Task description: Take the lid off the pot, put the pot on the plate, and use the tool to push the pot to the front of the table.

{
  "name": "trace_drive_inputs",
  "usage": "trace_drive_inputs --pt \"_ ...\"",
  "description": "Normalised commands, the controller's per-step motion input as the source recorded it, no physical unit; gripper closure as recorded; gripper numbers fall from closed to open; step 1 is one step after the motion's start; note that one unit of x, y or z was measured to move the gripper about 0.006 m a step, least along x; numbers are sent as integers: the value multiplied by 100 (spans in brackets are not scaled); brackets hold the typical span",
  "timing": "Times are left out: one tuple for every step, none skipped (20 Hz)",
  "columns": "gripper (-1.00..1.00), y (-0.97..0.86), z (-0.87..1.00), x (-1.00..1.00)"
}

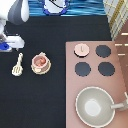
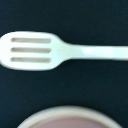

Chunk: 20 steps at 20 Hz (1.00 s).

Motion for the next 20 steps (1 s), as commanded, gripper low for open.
trace_drive_inputs --pt "-100 -14 -69 -3" --pt "-100 -7 -67 0" --pt "-100 0 -67 0" --pt "-100 0 -67 2" --pt "-100 0 -67 1" --pt "-100 8 -61 5" --pt "-100 9 -57 3" --pt "-100 15 -49 6" --pt "-100 15 -49 4" --pt "-100 11 -57 0" --pt "-100 8 -62 0" --pt "-100 6 -63 0" --pt "-100 7 -65 0" --pt "-100 8 -65 -1" --pt "-100 11 -63 -6" --pt "-100 12 -63 -10" --pt "-100 13 -63 -16" --pt "-100 13 -60 -19" --pt "-100 11 -54 -20" --pt "-100 9 -32 -15"
